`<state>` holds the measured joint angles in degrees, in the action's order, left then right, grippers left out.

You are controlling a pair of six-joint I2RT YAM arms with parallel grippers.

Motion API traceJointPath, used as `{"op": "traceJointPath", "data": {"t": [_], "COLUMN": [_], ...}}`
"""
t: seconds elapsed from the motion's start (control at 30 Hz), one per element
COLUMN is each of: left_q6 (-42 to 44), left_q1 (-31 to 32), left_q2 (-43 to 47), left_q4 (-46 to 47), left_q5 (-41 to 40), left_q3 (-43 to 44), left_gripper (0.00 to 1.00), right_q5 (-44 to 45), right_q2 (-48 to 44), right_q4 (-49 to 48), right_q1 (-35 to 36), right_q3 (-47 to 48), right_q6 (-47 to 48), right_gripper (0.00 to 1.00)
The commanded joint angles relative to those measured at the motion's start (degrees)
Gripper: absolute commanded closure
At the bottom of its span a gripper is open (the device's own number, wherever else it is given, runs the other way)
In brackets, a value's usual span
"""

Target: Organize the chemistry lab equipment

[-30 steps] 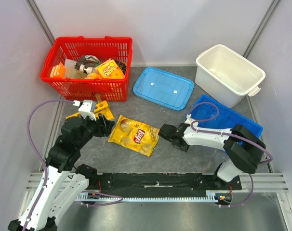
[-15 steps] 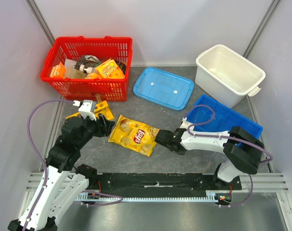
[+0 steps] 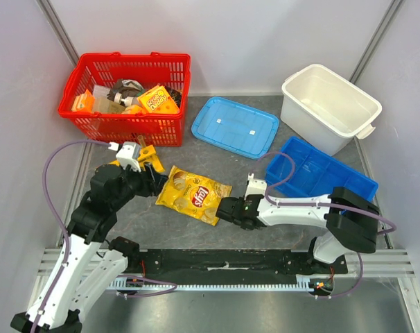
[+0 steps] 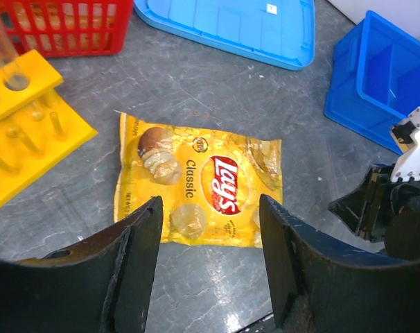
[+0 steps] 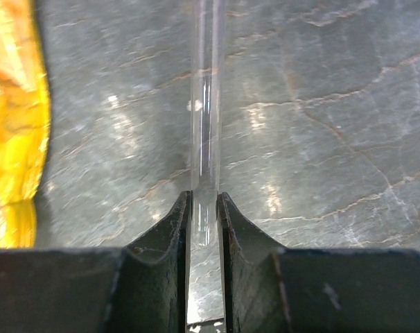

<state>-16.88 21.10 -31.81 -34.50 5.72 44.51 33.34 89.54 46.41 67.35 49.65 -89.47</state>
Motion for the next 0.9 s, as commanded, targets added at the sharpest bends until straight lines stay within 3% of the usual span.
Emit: {"op": "traceJointPath", "data": {"t": [0.0, 0.17, 0.37, 0.53, 0.87], "left_q6": [-4.03, -5.26, -5.00, -4.74, -6.76], "left_q1": [-0.01, 0.08, 0.08, 0.08, 0.08], "left_q2": [-5.00, -11.50, -16.08, -19.24, -25.84], "left_q4": [-1.09, -2.85, -3.91, -4.52, -4.87], "left_q5": [6.40, 13.34, 16.87, 19.59, 24.08], "left_q3": [4.87, 9.79, 14.37, 16.30, 18.50], "left_gripper": [0.37, 0.43, 0.42, 0.39, 0.40], "right_q5": [4.54, 6.12, 5.77, -1.34, -9.26], "right_q2": [-4.36, -8.06, -10.87, -15.87, -18.87], "right_q4": [-7.19, -16.42, -26.88, -43.21, -54.14], "right_q1": [2.08, 3.92, 5.15, 5.25, 5.33], "right_q3": [0.72, -0.43, -1.57, -6.83, -8.87], "right_q6": [10.00, 25.63, 42.51, 56.66, 66.79], "right_gripper": [0.80, 0.83, 0.87, 0.86, 0.86]}}
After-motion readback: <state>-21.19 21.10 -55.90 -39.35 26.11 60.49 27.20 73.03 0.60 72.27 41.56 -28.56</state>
